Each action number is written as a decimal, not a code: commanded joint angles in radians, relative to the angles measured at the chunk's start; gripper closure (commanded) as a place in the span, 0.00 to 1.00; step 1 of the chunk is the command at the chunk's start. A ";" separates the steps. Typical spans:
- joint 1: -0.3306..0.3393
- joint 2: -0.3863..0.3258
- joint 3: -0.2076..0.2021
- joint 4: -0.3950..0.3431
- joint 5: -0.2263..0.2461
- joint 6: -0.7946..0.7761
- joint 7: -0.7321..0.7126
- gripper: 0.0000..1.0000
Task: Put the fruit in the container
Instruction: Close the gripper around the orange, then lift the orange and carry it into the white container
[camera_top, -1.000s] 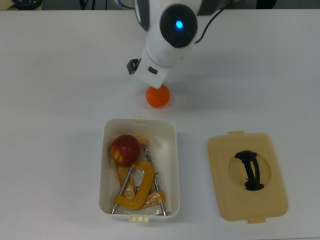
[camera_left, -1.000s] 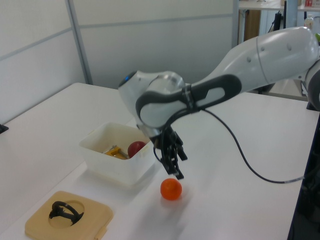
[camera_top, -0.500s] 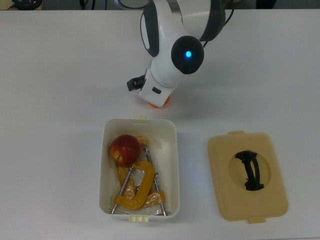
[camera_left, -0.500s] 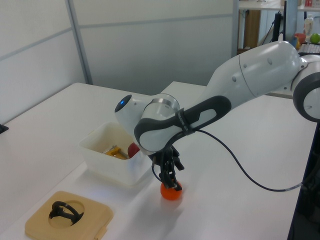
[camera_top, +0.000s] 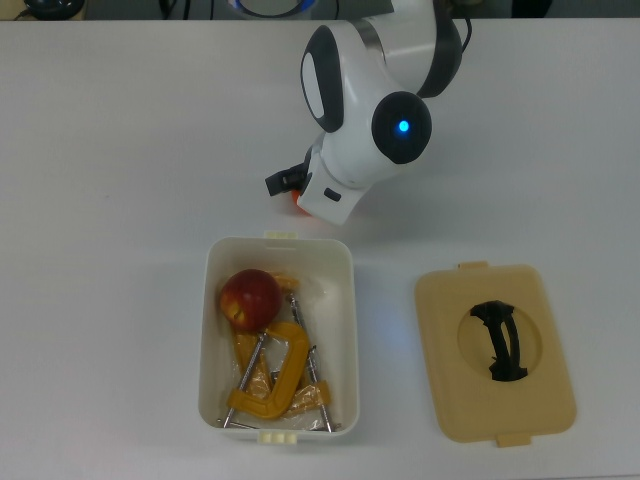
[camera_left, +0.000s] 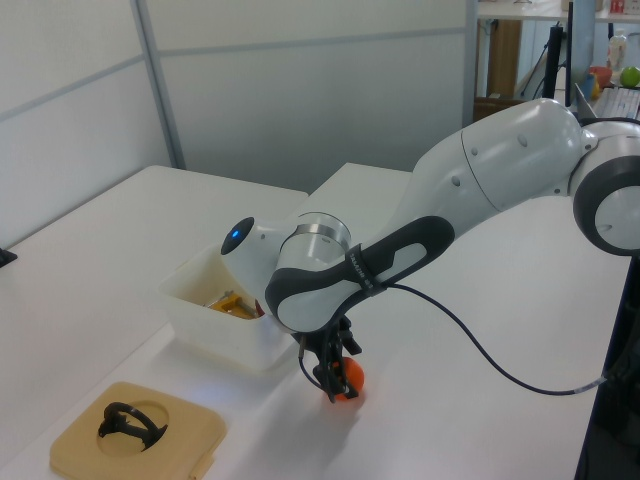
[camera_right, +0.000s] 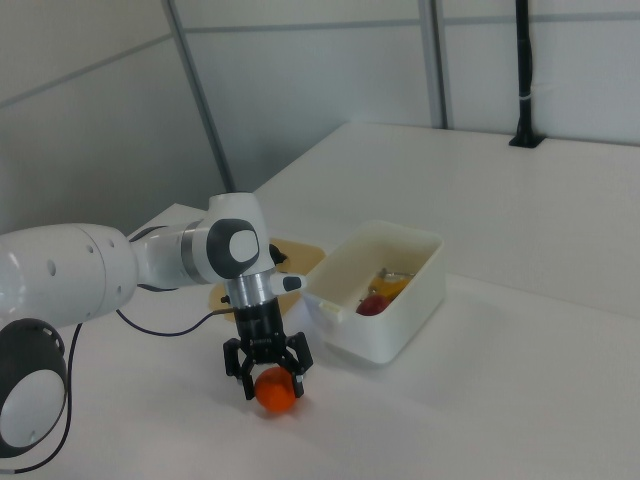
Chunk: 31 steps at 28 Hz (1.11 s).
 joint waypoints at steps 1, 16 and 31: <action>0.007 -0.002 0.010 0.004 -0.028 0.034 0.023 0.31; -0.032 -0.064 0.013 0.128 0.110 0.022 0.023 1.00; -0.105 -0.056 0.004 0.242 0.145 0.305 0.187 1.00</action>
